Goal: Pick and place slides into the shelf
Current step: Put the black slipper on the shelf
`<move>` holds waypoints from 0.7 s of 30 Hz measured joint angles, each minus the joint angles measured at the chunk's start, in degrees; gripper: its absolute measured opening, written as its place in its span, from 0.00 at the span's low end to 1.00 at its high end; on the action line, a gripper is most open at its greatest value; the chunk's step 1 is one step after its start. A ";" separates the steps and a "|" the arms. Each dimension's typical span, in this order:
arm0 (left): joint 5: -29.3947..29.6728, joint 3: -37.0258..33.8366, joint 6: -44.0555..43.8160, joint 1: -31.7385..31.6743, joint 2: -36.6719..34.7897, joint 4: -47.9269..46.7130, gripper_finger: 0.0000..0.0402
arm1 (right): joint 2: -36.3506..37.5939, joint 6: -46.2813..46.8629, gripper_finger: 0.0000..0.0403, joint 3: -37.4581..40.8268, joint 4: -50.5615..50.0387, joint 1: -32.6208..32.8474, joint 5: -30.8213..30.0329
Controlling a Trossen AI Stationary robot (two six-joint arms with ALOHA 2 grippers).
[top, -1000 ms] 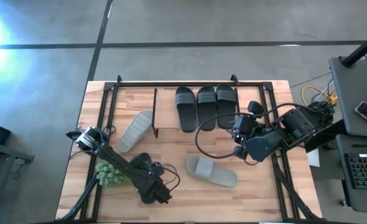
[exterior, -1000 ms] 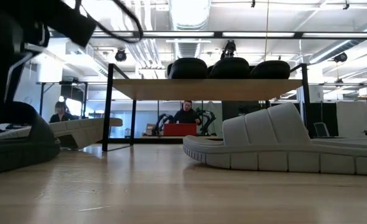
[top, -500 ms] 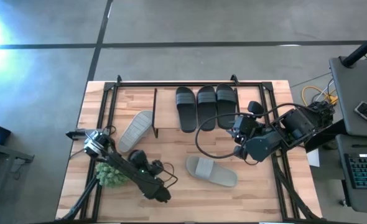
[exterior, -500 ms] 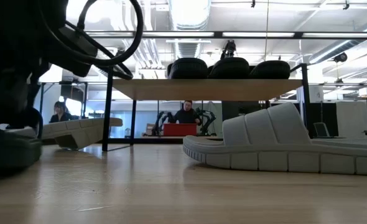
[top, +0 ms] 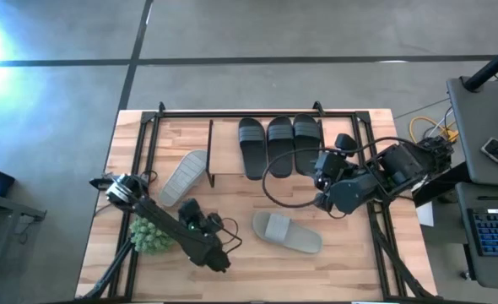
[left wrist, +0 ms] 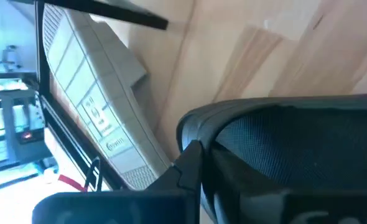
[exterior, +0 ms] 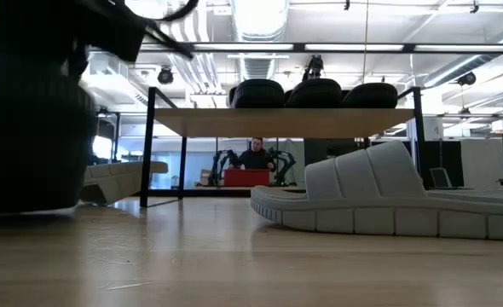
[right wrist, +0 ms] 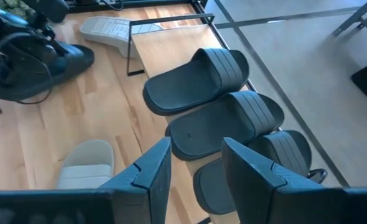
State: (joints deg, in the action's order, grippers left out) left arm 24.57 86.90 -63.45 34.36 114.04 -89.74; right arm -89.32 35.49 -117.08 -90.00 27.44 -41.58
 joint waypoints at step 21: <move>38.16 19.98 46.42 -7.31 -23.12 3.62 0.00 | 1.06 -1.77 0.33 0.02 -0.02 -2.27 -8.89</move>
State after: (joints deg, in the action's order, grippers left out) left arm 62.72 106.88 -17.04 27.06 90.92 -86.12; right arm -88.26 33.72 -117.05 -90.01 25.17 -50.47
